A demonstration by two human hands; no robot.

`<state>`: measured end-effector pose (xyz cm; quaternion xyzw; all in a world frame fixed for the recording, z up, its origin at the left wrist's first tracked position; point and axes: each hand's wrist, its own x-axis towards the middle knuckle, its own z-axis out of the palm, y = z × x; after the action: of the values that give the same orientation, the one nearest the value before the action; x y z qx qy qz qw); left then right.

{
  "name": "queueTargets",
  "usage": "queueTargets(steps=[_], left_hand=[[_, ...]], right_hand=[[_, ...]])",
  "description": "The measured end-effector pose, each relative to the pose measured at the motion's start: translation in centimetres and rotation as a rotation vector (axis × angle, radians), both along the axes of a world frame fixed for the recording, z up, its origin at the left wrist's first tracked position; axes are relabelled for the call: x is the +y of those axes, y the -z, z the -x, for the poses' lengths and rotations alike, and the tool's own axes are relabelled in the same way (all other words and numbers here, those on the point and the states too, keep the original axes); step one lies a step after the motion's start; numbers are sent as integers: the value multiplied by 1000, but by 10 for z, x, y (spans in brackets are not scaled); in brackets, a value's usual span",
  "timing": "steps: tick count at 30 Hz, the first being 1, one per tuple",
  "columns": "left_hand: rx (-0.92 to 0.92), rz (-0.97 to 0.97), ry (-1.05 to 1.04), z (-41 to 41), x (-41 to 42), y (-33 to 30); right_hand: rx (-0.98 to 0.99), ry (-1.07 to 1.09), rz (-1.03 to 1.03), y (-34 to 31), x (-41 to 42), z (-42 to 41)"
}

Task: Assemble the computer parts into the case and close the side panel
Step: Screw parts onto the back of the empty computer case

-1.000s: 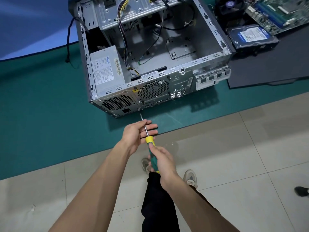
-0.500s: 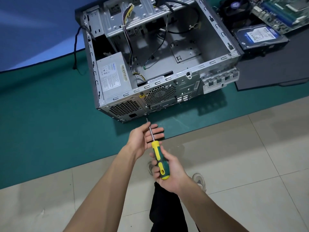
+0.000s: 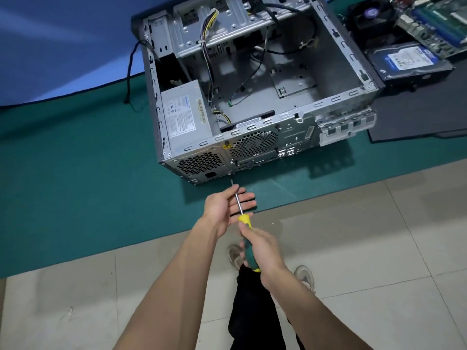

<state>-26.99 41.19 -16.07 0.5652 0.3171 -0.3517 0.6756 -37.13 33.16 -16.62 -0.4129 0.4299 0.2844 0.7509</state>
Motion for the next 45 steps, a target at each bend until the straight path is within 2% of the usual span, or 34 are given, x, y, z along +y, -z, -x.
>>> queueTargets(steps=[1, 4, 6, 10, 11, 12, 14, 16, 18, 21, 22, 23, 26, 29, 31, 34, 39, 42, 45], left_hand=[[-1, 1, -1, 0, 0, 0], [3, 9, 5, 1, 1, 0], [3, 3, 5, 1, 1, 0], [2, -10, 7, 0, 0, 1], [1, -6, 7, 0, 0, 1], [2, 0, 6, 1, 1, 0], [11, 5, 9, 0, 1, 0], [16, 7, 17, 0, 0, -1], [14, 10, 12, -2, 1, -1], [13, 11, 8, 0, 1, -1], [14, 8, 8, 0, 1, -1], [16, 3, 7, 0, 1, -1], [19, -21, -1, -1, 0, 0], [41, -31, -3, -5, -2, -2], [34, -31, -7, -6, -3, -3], [8, -57, 2, 0, -6, -6], [-42, -128, 28, 17, -17, -36], [-160, -150, 61, 23, -36, -72], [-354, -206, 56, 23, -64, -116]], right_hand=[[23, 33, -69, -1, 1, 0], [81, 203, -501, -6, 1, 1], [55, 177, -499, -7, -2, 1], [-3, -38, -87, -1, -1, -1], [8, -32, -98, -1, -1, 0], [36, 4, -202, -3, -2, -1], [78, 102, -502, -5, -9, -1], [68, 112, -571, -7, -17, -1], [52, 79, -439, -7, -14, -1], [-2, -51, -18, -5, -3, 0], [3, -53, 12, -4, -2, 0], [22, -26, -66, -6, -4, -1], [30, 10, -471, -10, -23, -5], [-22, -29, -506, -11, -32, -5], [-21, -74, -378, -11, -28, -6], [-28, -192, -41, -12, -31, -7], [-181, -499, 456, -36, -76, -19], [-269, -710, 739, -68, -104, -28], [-376, -841, 1017, -109, -130, -32]])
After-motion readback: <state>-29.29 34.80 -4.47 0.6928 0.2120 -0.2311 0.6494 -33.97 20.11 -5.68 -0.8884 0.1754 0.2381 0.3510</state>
